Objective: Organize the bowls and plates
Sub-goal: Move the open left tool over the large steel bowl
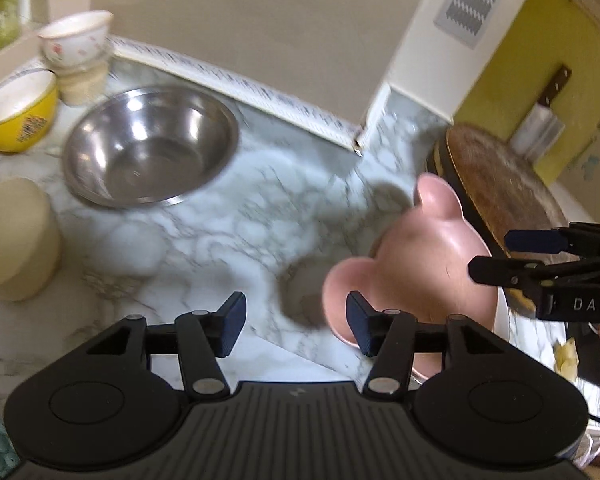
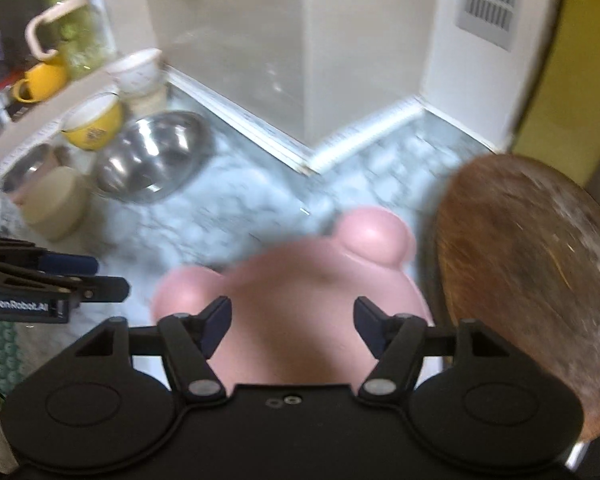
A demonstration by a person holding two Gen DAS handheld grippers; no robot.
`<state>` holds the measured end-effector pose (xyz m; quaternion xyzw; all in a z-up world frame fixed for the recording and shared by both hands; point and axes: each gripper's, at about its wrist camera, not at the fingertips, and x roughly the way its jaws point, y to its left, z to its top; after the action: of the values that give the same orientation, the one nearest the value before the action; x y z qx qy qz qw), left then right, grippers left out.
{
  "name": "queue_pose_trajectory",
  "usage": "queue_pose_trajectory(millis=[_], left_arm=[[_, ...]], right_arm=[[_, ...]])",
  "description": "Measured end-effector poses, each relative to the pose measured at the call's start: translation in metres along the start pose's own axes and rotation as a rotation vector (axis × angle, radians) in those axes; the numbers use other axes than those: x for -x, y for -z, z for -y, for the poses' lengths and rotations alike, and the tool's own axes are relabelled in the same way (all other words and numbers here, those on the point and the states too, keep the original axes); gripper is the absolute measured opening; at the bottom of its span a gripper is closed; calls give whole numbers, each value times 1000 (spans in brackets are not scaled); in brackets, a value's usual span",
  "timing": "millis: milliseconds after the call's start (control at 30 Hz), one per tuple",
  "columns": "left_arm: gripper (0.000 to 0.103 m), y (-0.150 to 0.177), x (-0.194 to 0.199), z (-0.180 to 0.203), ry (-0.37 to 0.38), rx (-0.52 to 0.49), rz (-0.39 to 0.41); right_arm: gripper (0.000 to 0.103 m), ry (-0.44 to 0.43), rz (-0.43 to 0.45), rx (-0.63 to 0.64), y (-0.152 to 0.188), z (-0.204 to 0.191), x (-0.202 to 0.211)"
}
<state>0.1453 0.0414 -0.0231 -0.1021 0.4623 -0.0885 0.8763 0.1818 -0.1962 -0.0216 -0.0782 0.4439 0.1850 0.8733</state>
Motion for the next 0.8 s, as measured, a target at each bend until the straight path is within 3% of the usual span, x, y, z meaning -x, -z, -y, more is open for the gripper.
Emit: queue_pose_trajectory(millis=[133, 300, 433, 500, 800], left_arm=[[60, -4, 18, -16, -33, 29, 64], [60, -15, 29, -37, -80, 59, 113], [78, -27, 34, -55, -122, 90, 160], [78, -33, 35, -64, -135, 97, 176], [78, -72, 12, -107, -206, 142, 173]], right_arm=[[81, -44, 33, 20, -14, -23, -2], [84, -76, 43, 41, -33, -51, -19], [97, -107, 57, 37, -47, -67, -35], [103, -115, 69, 27, -53, -72, -44], [103, -112, 15, -23, -86, -83, -90]])
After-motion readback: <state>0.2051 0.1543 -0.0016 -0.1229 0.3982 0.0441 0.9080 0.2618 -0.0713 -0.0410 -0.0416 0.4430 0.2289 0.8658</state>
